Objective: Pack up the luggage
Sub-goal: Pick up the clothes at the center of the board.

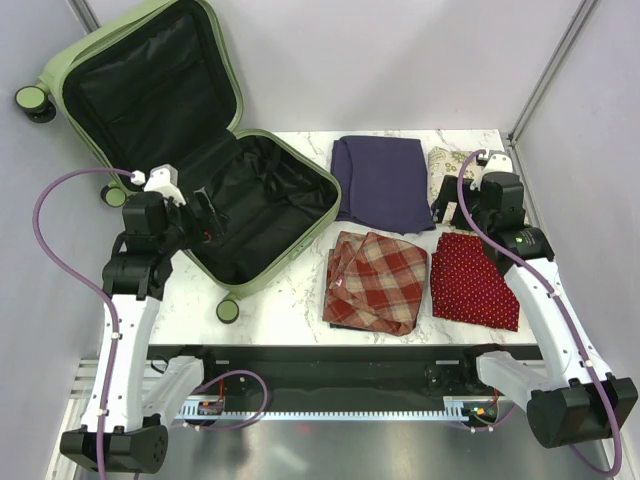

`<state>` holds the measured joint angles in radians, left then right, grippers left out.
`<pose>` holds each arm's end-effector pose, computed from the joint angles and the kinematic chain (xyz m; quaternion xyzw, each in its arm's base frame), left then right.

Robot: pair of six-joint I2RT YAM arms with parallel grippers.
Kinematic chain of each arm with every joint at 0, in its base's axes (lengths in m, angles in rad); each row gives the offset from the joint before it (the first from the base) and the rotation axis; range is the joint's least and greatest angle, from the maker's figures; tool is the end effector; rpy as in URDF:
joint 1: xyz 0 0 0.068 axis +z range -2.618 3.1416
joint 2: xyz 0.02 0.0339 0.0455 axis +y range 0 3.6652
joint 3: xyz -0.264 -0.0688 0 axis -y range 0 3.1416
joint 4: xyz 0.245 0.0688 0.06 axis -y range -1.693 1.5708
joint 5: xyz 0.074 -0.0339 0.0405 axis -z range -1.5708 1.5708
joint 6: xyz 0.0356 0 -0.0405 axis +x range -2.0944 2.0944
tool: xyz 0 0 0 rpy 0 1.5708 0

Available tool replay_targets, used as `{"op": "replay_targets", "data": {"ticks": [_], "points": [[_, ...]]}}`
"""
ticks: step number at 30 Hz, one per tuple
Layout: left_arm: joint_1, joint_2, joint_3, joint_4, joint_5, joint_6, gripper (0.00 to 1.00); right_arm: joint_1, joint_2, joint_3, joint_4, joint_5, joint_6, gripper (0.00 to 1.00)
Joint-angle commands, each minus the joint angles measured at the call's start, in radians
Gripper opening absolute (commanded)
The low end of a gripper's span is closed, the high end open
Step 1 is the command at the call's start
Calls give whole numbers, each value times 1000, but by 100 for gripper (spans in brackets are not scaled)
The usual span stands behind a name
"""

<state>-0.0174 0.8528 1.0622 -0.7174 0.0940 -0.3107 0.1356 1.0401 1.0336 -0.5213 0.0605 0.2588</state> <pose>0.1690 -0.0063 0.3687 -0.1023 0.8554 -0.1226 0.4928 0.2246 0.0285 0.3444 0.0684 0.8641 0.0718 0.4934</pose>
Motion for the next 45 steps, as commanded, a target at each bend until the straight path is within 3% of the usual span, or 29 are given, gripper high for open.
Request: {"op": "replay_targets", "data": {"ticks": [1, 12, 18, 25, 36, 45], "points": [[2, 8, 45, -11, -20, 36, 100, 2, -14, 26, 12, -1, 3, 98], [2, 23, 97, -25, 29, 64, 100, 2, 41, 138, -16, -126, -82, 98], [2, 41, 110, -27, 87, 35, 100, 2, 227, 273, -11, -287, -101, 98], [2, 67, 96, -10, 102, 27, 100, 2, 539, 404, -13, -352, -113, 98], [0, 181, 148, 67, 107, -1, 100, -1, 996, 744, -14, -314, -113, 98], [-1, 244, 188, 93, 72, -10, 100, -21, 1204, 918, -23, -278, -61, 98]]}}
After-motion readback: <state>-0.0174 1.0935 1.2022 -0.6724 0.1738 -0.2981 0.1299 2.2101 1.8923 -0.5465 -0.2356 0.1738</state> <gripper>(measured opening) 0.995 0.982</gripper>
